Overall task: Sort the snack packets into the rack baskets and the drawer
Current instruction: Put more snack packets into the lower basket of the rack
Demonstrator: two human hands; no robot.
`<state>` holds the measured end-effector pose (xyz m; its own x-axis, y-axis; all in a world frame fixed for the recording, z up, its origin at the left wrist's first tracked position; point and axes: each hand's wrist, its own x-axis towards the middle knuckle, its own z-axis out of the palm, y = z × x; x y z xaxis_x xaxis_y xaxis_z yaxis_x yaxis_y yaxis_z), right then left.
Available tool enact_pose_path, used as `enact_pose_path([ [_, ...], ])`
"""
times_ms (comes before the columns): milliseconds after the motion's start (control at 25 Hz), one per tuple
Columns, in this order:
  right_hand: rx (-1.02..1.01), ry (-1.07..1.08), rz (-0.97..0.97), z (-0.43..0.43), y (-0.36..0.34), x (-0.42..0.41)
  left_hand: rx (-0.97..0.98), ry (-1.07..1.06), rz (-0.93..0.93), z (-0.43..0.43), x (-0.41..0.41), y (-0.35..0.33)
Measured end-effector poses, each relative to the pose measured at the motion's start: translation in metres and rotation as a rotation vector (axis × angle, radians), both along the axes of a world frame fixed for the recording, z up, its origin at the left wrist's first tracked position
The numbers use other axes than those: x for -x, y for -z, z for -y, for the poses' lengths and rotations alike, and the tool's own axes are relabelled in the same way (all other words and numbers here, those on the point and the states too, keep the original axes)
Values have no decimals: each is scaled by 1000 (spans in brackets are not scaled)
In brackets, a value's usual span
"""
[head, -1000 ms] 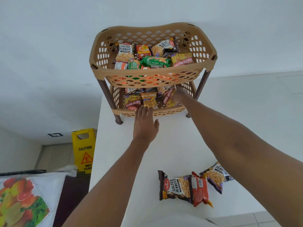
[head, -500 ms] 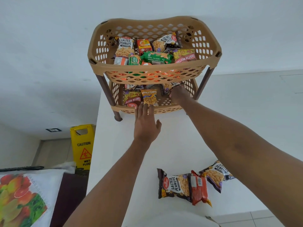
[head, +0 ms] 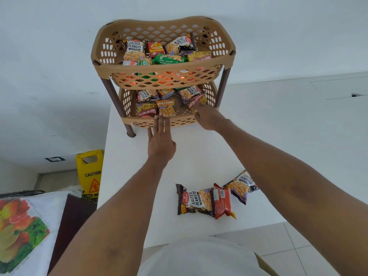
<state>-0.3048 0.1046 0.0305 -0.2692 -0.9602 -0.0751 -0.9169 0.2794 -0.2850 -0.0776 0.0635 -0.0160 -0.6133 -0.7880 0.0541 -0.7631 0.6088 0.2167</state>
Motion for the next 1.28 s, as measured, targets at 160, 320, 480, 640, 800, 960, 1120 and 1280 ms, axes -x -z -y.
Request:
enact_pose_path([
  [160,59,-125,38,-55,0,-6,-20,-20,13,-22,-3,7],
  [320,-116,-177,107,-107,-4,2,-99,18,58,-50,-14,28],
  [480,-374,-203,209,-155,-7,-8,-246,56,139,-71,-24,47],
  [640,-496,-303,216,-194,-1,-43,-352,70,197,-85,-32,58],
  [800,-511,-442,-109,-227,23,-72,-351,77,231,-90,-35,61],
  [960,-423,-448,-266,-235,43,-76,-372,82,219,-87,-35,59],
  [1120,-300,-350,-87,-219,46,-66,-376,76,202,-86,-34,57],
  [1280,-171,-201,314,-203,41,-48,-380,17,175,-78,-35,52],
])
